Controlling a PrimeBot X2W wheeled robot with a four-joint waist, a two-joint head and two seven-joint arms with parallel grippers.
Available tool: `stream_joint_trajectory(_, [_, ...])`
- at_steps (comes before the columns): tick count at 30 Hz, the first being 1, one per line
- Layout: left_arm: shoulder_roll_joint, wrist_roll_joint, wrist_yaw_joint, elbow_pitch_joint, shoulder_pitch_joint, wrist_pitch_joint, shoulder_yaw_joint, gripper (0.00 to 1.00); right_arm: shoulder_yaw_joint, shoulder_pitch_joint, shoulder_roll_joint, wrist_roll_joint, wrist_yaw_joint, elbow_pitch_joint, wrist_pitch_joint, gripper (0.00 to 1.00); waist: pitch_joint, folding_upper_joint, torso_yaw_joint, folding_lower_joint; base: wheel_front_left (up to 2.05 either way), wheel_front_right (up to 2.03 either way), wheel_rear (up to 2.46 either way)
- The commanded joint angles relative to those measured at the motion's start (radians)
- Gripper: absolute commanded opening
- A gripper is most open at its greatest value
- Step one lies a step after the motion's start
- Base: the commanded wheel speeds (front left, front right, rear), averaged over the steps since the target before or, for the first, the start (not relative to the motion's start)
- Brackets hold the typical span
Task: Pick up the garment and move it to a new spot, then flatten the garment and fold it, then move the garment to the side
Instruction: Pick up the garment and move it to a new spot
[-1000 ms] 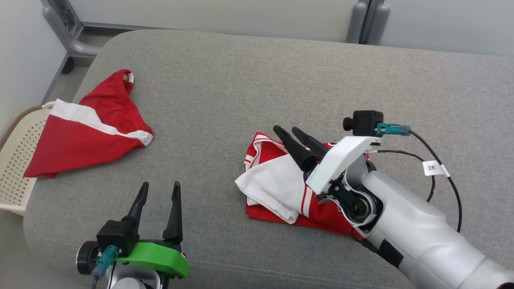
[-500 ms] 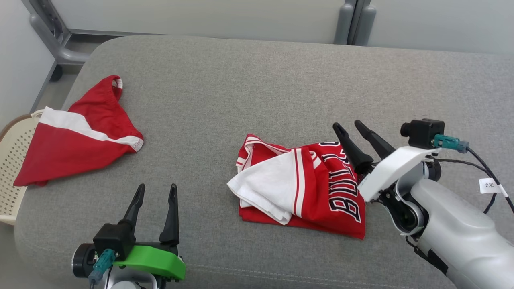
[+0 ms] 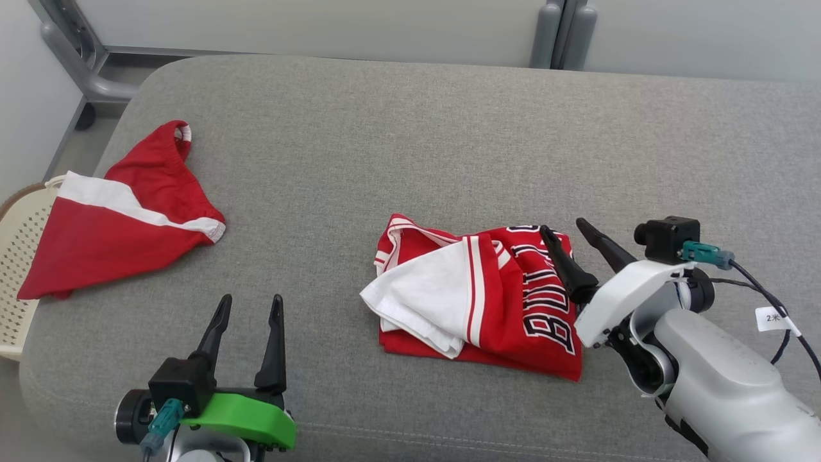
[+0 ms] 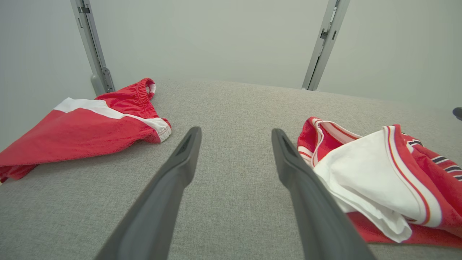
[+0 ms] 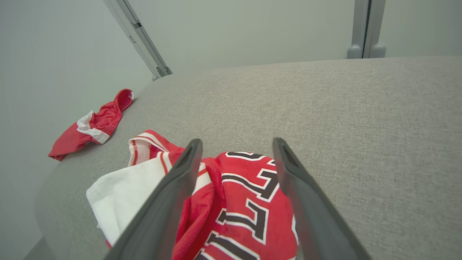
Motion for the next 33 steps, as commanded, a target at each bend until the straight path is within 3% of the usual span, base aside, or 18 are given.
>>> stream_joint_trajectory(1, [0.002,0.006,-0.002,-0.002,0.005,0.001,0.0,1.0,-0.009,0.008,0.012,-0.017,0.0,0.005,-0.005,1.0,0.001,-0.0001,0.001,0.0,0.0,0.0,0.0])
stream_joint_trajectory(13, [0.002,-0.006,0.004,0.0,-0.006,0.001,-0.005,1.0,0.017,0.001,0.072,-0.053,0.0,0.005,0.001,1.0,0.016,-0.0001,0.015,0.0,0.0,0.0,0.0])
stream_joint_trajectory(32, [0.002,-0.023,0.012,-0.002,-0.029,0.001,-0.026,1.0,0.149,-0.126,0.133,-0.017,0.0,0.177,0.044,1.0,0.04,-0.0001,0.067,0.0,0.0,0.0,0.0])
stream_joint_trajectory(33, [0.002,-0.025,0.013,-0.001,-0.03,0.001,-0.028,1.0,0.154,-0.131,0.133,-0.016,0.0,0.187,0.042,0.96,0.041,-0.0001,0.07,0.0,0.0,0.0,0.0])
